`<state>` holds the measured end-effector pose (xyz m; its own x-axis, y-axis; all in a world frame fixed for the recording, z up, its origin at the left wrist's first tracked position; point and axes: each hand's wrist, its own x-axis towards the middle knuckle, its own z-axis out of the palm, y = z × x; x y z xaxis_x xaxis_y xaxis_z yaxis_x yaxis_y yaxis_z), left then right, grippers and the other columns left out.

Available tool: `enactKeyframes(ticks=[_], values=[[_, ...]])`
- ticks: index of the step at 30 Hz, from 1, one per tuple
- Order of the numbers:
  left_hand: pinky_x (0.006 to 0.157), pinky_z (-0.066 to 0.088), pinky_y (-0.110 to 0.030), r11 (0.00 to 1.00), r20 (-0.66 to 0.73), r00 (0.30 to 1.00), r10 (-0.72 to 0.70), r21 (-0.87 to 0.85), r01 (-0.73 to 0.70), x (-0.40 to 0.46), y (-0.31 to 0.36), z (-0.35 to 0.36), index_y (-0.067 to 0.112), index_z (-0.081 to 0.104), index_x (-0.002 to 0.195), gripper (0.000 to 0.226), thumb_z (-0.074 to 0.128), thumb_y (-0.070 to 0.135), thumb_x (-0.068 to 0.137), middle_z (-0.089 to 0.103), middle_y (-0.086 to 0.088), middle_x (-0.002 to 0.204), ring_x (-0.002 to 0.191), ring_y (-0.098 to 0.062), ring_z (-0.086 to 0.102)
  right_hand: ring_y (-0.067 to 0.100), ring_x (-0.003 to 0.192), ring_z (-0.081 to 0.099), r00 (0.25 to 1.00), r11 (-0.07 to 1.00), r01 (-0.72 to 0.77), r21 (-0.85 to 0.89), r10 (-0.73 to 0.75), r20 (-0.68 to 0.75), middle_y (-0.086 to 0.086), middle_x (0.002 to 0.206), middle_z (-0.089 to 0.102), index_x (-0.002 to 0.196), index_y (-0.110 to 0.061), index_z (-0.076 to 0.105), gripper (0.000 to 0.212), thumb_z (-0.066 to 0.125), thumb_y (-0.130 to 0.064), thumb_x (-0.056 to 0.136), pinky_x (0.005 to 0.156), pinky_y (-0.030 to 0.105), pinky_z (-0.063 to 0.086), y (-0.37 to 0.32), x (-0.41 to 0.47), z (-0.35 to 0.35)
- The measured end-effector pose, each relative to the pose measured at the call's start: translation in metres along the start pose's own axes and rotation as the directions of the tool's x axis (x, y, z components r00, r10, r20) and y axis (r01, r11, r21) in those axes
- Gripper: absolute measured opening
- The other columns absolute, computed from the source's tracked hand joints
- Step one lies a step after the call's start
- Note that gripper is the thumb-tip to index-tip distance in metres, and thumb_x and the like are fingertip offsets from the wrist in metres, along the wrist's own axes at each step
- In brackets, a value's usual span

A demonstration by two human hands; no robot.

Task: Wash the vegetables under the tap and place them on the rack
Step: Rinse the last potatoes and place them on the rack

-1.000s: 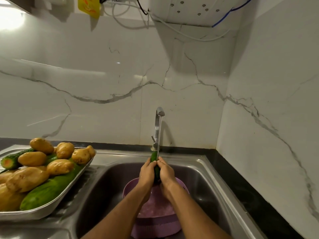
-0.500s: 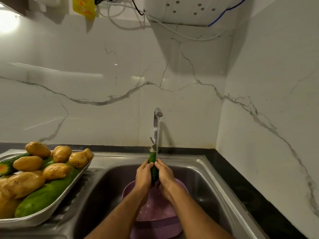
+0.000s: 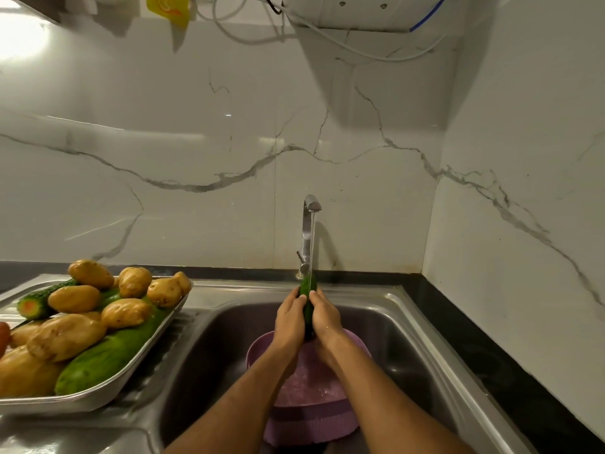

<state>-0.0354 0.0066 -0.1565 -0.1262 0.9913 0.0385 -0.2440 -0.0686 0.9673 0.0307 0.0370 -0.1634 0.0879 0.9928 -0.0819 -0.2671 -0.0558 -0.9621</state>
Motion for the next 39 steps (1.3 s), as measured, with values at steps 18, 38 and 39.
enactKeyframes(ticks=[18,38,39], values=[[0.116,0.042,-0.046,0.948,0.128,0.988,0.081,0.296,-0.116,0.002,-0.018,0.001,0.041,0.031,0.157,0.047,0.036,0.035,0.112,0.042,-0.003,0.15,0.137,-0.023,0.045,0.029,0.107,0.071,0.988,0.988,-0.151,0.004,0.151,-0.039,0.013,0.114,0.075,0.124,-0.017,0.072,0.053,0.047,-0.059,0.102,0.102,0.046,0.054,-0.007,0.002,-0.013],[0.12,0.031,-0.06,0.969,0.123,0.978,-0.167,0.203,0.14,0.031,-0.044,0.007,0.035,0.047,0.149,0.065,0.027,0.074,0.101,0.055,-0.003,0.137,0.136,-0.031,0.047,0.035,0.098,0.065,0.992,0.929,-0.12,-0.35,0.102,-0.07,0.022,0.118,0.066,0.146,0.002,0.052,0.073,0.031,-0.056,0.107,0.097,0.048,0.053,-0.012,-0.027,-0.013],[0.119,0.031,-0.062,0.972,0.12,0.978,-0.172,0.183,0.149,0.03,-0.038,0.007,0.034,0.046,0.15,0.063,0.031,0.072,0.102,0.055,-0.005,0.14,0.135,-0.032,0.047,0.037,0.103,0.065,0.996,0.928,-0.092,-0.362,0.079,-0.051,0.023,0.121,0.066,0.147,0.006,0.048,0.069,0.028,-0.049,0.11,0.102,0.049,0.051,-0.013,-0.029,-0.015]])
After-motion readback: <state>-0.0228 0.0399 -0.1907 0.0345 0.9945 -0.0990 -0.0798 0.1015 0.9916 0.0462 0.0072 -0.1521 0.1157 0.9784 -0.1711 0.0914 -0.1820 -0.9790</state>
